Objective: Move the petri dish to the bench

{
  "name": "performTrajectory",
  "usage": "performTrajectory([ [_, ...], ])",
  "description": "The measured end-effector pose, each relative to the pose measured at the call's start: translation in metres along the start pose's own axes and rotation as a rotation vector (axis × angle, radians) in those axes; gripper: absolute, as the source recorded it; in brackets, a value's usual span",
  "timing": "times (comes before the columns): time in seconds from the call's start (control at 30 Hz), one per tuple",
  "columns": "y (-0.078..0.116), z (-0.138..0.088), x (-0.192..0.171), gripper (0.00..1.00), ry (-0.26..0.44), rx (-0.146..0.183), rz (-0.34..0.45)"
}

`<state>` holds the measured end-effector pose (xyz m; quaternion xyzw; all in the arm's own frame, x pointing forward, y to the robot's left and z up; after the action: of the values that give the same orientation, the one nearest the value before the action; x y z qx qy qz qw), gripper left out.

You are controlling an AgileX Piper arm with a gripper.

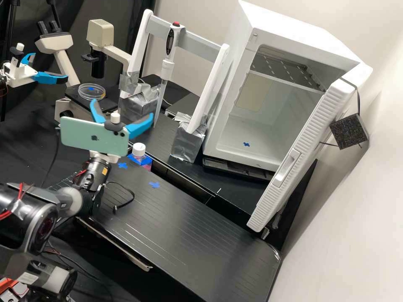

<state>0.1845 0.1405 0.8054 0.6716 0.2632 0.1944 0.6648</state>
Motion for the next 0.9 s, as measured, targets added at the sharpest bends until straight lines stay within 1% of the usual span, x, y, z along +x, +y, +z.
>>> performTrajectory([
  [0.1,-0.007,-0.013,0.006,1.00,0.043,0.009,-0.054],
  [0.23,-0.012,-0.027,0.017,1.00,0.070,0.025,-0.116],
  [0.3,-0.013,-0.031,0.019,1.00,0.078,0.028,-0.132],
  [0.4,-0.011,-0.038,0.022,1.00,0.094,0.026,-0.138],
  [0.53,-0.006,-0.044,0.025,1.00,0.118,0.018,-0.126],
  [0.63,-0.004,-0.046,0.027,1.00,0.132,0.012,-0.133],
  [0.67,-0.004,-0.048,0.029,1.00,0.136,0.013,-0.137],
  [0.7,-0.004,-0.048,0.029,1.00,0.138,0.021,-0.142],
  [0.9,-0.002,-0.056,0.041,1.00,0.177,0.033,-0.172],
])
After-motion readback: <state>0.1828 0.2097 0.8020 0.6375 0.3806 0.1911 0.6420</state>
